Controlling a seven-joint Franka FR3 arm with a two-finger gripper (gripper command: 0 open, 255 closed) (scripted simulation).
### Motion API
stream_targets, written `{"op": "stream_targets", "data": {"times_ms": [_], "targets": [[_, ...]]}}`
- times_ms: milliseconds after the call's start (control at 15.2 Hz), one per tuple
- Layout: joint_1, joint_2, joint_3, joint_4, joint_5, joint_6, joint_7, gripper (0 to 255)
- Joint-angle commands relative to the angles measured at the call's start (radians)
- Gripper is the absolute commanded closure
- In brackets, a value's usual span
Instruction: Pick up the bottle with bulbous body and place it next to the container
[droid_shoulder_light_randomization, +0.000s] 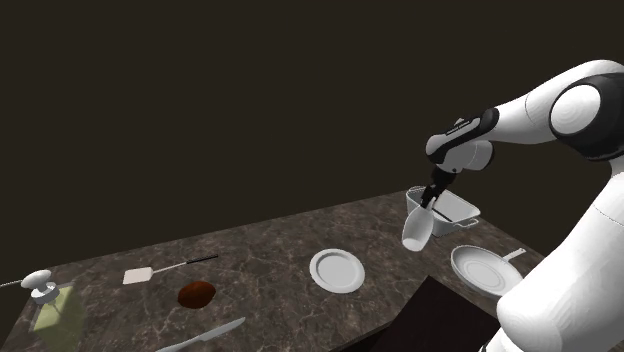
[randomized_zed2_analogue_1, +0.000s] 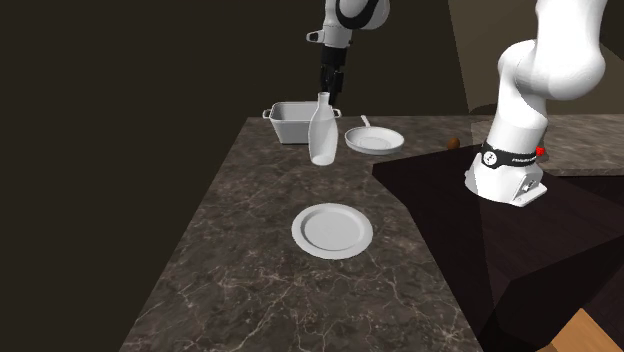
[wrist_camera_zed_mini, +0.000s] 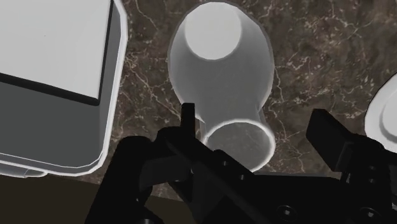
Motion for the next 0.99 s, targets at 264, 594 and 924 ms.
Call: {"op": "stream_targets", "data": {"times_ms": [264,594,924], "targets": [[-0.001,-0.025,-0.001,0.009,-0.016,-0.032,0.011,0],[-0.005,-0.089,0.000,0.041,-0.053,-0.123,0.037,0],[-0.005,-0.089,0.000,0.041,-0.053,-0.123,0.037,0]]}}
